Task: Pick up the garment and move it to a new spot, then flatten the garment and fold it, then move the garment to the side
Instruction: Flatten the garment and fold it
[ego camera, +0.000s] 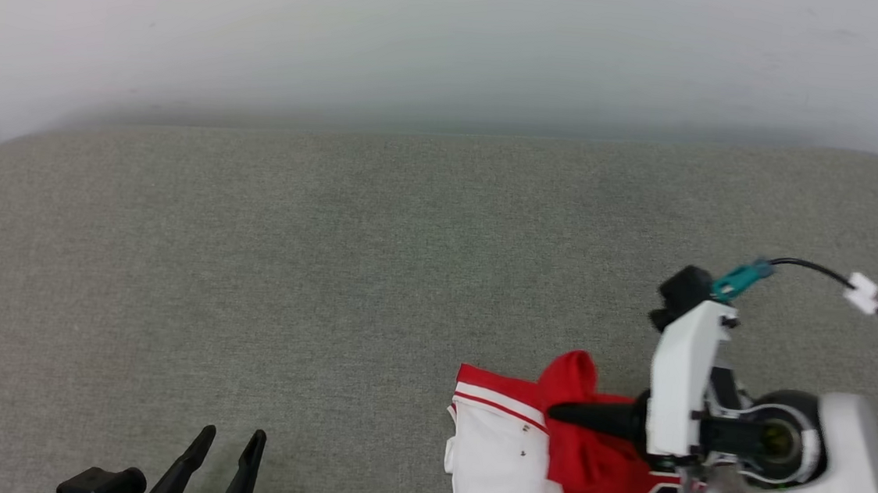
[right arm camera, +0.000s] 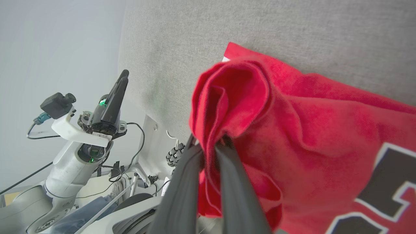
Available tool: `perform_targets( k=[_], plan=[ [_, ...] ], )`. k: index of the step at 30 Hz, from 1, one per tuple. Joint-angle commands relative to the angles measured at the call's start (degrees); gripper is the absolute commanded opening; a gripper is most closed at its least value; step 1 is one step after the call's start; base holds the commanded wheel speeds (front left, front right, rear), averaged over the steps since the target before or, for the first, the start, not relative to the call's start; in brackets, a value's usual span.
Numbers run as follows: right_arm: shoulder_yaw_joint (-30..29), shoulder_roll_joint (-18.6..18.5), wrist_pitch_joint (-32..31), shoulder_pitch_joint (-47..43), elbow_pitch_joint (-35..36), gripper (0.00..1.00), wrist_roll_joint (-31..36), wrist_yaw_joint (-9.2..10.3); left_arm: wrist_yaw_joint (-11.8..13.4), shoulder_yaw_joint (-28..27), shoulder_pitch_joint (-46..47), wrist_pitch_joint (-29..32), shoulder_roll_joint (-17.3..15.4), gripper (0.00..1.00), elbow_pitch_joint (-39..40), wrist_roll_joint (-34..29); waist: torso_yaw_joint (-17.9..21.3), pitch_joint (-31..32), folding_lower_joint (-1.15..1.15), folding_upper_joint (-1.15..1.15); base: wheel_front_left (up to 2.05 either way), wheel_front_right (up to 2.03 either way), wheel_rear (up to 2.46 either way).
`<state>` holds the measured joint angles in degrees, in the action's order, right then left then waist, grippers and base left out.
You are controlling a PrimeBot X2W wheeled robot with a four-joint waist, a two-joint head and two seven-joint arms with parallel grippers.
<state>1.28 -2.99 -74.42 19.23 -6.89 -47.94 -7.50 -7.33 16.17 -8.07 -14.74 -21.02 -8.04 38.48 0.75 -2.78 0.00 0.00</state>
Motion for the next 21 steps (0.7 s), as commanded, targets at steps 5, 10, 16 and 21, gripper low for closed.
perform_targets(
  k=[5, 10, 16, 21],
  plan=[
    [9.4, 0.2, 7.7, 4.8, -9.8, 0.0, -2.7, 0.03, -0.1, 0.8, 1.7, 0.0, -0.1, 1.0, -0.9, 0.5, -0.6, -0.3, 0.0, 0.0, 0.0, 0.0, 0.0],
    [16.1, 0.2, 13.0, 8.5, -18.4, 0.0, -3.7, 0.03, -0.1, 1.7, 2.6, 0.1, -0.3, 1.0, -1.9, 0.8, -1.5, -0.2, 0.0, 0.0, 0.0, 0.0, 0.0],
    [23.0, 0.2, 17.5, 10.8, -25.7, 0.0, -6.8, 0.03, -0.1, 2.8, 3.3, 0.2, -0.1, 1.0, -2.9, 1.2, -2.7, 0.0, 0.0, 0.0, 0.0, 0.0, 0.0],
    [26.0, 0.2, 21.5, 12.0, -29.1, 0.77, -9.2, 0.03, -0.1, 3.2, 3.8, 0.1, 0.0, 1.0, -3.6, 1.6, -3.1, 0.3, 0.0, 0.0, 0.0, 0.0, 0.0]
  ],
)
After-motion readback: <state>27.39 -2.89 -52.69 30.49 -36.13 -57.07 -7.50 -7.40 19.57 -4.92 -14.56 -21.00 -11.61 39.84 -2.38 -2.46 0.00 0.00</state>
